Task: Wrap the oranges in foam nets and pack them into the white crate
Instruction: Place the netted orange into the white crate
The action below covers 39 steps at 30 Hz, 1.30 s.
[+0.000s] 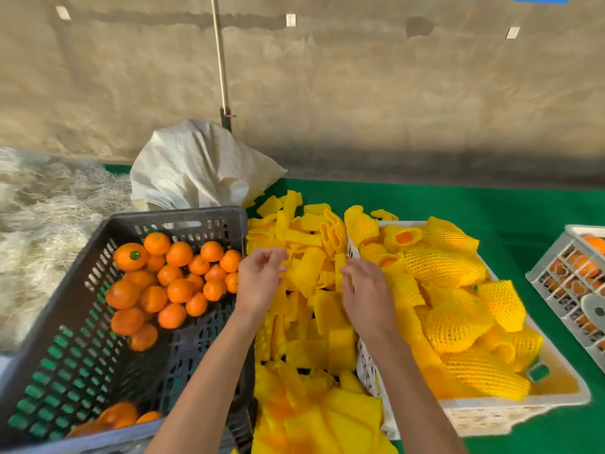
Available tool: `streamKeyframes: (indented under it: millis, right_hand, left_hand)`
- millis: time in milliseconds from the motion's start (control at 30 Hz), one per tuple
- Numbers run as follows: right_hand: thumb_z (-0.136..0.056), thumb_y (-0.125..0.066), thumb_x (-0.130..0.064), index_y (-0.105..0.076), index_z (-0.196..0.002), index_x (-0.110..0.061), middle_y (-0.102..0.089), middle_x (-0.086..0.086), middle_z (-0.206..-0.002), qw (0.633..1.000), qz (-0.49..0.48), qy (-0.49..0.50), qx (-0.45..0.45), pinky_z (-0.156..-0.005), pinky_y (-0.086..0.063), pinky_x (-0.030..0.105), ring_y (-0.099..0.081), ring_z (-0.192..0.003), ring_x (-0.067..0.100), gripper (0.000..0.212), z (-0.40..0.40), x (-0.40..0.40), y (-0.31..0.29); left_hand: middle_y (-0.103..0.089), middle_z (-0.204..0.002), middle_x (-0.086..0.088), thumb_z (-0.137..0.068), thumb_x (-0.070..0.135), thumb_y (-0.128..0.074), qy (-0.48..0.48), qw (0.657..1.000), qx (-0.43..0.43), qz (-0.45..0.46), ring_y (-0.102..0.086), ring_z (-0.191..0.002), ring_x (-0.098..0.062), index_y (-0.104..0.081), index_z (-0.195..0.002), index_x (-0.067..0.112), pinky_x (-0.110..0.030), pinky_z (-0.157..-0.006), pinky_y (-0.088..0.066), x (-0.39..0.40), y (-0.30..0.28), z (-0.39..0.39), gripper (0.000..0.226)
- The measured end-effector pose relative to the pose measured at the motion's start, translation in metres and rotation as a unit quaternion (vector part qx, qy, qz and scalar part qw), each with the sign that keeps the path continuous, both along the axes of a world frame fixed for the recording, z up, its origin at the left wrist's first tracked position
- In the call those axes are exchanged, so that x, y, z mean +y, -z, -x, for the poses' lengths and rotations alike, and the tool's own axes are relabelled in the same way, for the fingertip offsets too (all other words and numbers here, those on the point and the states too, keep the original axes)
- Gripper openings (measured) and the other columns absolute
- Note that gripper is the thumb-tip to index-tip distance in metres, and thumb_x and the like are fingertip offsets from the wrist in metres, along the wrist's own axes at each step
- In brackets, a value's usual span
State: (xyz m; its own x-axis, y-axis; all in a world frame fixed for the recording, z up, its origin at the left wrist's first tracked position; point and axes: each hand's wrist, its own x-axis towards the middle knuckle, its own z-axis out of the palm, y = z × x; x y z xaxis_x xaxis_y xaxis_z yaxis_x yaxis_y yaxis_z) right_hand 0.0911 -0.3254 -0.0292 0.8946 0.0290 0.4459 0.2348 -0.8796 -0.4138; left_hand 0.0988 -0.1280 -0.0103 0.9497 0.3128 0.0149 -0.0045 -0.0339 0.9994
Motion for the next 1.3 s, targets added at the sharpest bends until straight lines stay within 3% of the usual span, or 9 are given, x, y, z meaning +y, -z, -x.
streamKeyframes:
  millis: [233, 367, 533, 600, 733, 900, 1100, 1200, 1300]
  right_hand:
    - [-0.094, -0.063, -0.049, -0.027, -0.156, -0.027, -0.028, 0.006, -0.160, 0.941, 0.068, -0.092, 0.319, -0.109, -0.041, 0.045, -0.038, -0.140, 0.035, 0.075, -0.005, 0.068, 0.092]
    - [-0.099, -0.054, -0.052, -0.019, -0.161, -0.022, -0.016, 0.005, -0.168, 0.864, 0.111, -0.129, 0.474, -0.123, -0.024, 0.039, -0.021, -0.153, 0.027, 0.077, 0.018, 0.084, 0.157]
    - [-0.102, -0.050, -0.026, -0.062, -0.122, -0.011, -0.059, 0.013, -0.130, 0.897, 0.088, -0.085, 0.425, -0.102, -0.047, 0.041, -0.057, -0.122, 0.032, 0.027, 0.024, 0.084, 0.170]
    - [-0.104, -0.050, -0.027, -0.063, -0.118, -0.011, -0.059, 0.011, -0.127, 0.893, 0.091, -0.091, 0.431, -0.099, -0.049, 0.037, -0.059, -0.118, 0.029, 0.025, 0.025, 0.080, 0.164]
    - [-0.103, -0.050, -0.030, -0.035, -0.152, -0.026, -0.029, 0.011, -0.158, 0.873, 0.158, -0.080, 0.454, -0.115, -0.037, 0.046, -0.031, -0.144, 0.036, 0.051, 0.036, 0.063, 0.167]
    - [-0.103, -0.040, -0.011, -0.060, -0.107, -0.020, -0.064, 0.007, -0.119, 0.905, 0.137, -0.022, 0.403, -0.093, -0.051, 0.037, -0.062, -0.110, 0.024, 0.023, 0.047, 0.050, 0.166]
    - [-0.102, -0.046, -0.013, -0.052, -0.134, -0.017, -0.046, 0.009, -0.144, 0.902, 0.156, -0.040, 0.401, -0.111, -0.039, 0.039, -0.045, -0.135, 0.029, 0.033, 0.053, 0.038, 0.170]
    - [-0.102, -0.048, -0.013, -0.053, -0.130, -0.016, -0.050, 0.008, -0.139, 0.899, 0.166, -0.032, 0.403, -0.105, -0.043, 0.038, -0.050, -0.128, 0.027, 0.028, 0.057, 0.034, 0.171]
    - [-0.101, -0.048, -0.009, -0.057, -0.123, -0.015, -0.055, 0.008, -0.132, 0.911, 0.154, -0.018, 0.383, -0.100, -0.044, 0.037, -0.054, -0.122, 0.027, 0.024, 0.064, 0.032, 0.172]
  left_hand:
    - [-0.072, -0.098, 0.008, -0.105, 0.029, -0.060, 0.014, 0.986, -0.066, -0.154, -0.069, -0.091, -0.011, -0.071, -0.102, 0.018, -0.047, -0.076, -0.062, 0.014, 0.035, 0.016, 0.015]
    - [-0.072, -0.095, 0.011, -0.105, 0.031, -0.059, 0.032, 0.981, -0.077, -0.176, -0.068, -0.086, -0.006, -0.070, -0.101, 0.025, -0.021, -0.066, -0.053, 0.017, 0.042, 0.016, 0.013]
    - [-0.071, -0.090, 0.013, -0.105, 0.032, -0.060, 0.045, 0.977, -0.090, -0.186, -0.065, -0.078, -0.002, -0.070, -0.100, 0.023, -0.010, -0.061, -0.043, 0.017, 0.045, 0.018, 0.015]
    - [-0.071, -0.088, 0.013, -0.105, 0.031, -0.060, 0.043, 0.979, -0.091, -0.178, -0.065, -0.075, -0.002, -0.071, -0.099, 0.022, -0.010, -0.059, -0.042, 0.016, 0.044, 0.019, 0.015]
    - [-0.070, -0.084, 0.012, -0.104, 0.030, -0.061, 0.035, 0.980, -0.094, -0.174, -0.064, -0.073, -0.004, -0.072, -0.097, 0.020, -0.011, -0.058, -0.042, 0.015, 0.042, 0.021, 0.016]
    - [-0.071, -0.085, 0.012, -0.104, 0.029, -0.062, 0.040, 0.979, -0.091, -0.178, -0.067, -0.075, -0.007, -0.072, -0.096, 0.021, -0.014, -0.058, -0.045, 0.014, 0.040, 0.024, 0.015]
    - [-0.071, -0.083, 0.012, -0.103, 0.029, -0.062, 0.056, 0.972, -0.085, -0.210, -0.066, -0.073, -0.007, -0.072, -0.093, 0.025, -0.020, -0.056, -0.046, 0.011, 0.042, 0.025, 0.015]
    - [-0.074, -0.088, 0.006, -0.104, 0.028, -0.062, 0.027, 0.982, -0.091, -0.162, -0.070, -0.076, -0.015, -0.074, -0.094, 0.020, -0.034, -0.063, -0.053, 0.013, 0.038, 0.025, 0.018]
    - [-0.076, -0.096, 0.004, -0.105, 0.026, -0.060, 0.009, 0.987, -0.100, -0.125, -0.071, -0.078, -0.013, -0.074, -0.096, 0.019, -0.029, -0.066, -0.053, 0.019, 0.038, 0.029, 0.018]
